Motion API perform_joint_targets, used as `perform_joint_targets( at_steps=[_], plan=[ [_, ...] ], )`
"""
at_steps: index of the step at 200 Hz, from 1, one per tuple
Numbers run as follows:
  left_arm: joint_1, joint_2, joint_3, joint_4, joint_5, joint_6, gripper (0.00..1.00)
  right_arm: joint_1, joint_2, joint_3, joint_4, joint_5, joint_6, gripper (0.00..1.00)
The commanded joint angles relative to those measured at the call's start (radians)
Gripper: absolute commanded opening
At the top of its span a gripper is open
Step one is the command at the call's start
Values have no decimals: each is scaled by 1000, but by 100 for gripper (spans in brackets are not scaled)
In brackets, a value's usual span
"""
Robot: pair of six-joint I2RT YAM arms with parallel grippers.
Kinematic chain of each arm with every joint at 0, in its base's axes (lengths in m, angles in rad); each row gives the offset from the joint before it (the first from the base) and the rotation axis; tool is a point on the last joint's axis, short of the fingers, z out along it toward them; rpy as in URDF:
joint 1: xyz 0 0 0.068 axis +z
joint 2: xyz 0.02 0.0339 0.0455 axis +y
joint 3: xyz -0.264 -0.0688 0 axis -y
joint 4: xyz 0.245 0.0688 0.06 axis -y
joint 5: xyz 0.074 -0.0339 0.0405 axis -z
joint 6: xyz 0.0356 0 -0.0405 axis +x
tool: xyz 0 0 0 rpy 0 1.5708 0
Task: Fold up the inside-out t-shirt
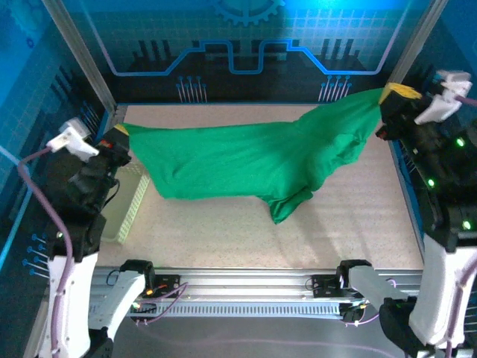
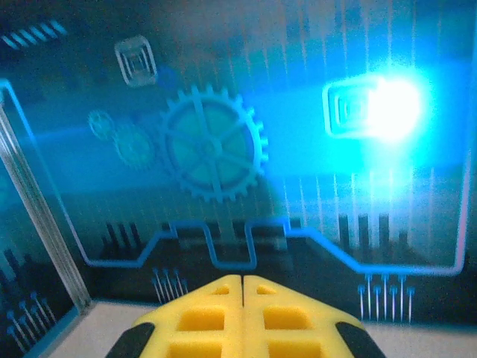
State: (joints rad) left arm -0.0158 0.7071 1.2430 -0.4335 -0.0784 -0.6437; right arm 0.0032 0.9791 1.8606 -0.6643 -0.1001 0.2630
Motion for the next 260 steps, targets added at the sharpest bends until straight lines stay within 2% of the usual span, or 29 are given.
perform_joint_targets(
  at_steps=[1,24,42,95,139,181,214,260],
  plan=[
    [13,-39,71,-4,39,55,0,-18,-41,90,37,43,-36,0],
    [13,-81,83,44,61,69,0,-17,-68,121,73,38,-38,0],
    [13,-51,82,43,47,92,0,-18,-31,173,56,54,-40,0],
    [13,325,183,-144,24,165,0,-19,286,322,-49,140,-83,0],
    [13,501,132,-119,-105,197,0,-30,515,312,-50,125,-99,0],
    [12,646,71,-87,-30,170,0,-37,664,236,-30,82,-80,0],
    [11,617,48,-58,-5,166,0,-40,668,239,-53,100,-80,0],
    [12,444,31,-7,-2,151,0,-58,508,229,-41,103,-55,0]
  ],
)
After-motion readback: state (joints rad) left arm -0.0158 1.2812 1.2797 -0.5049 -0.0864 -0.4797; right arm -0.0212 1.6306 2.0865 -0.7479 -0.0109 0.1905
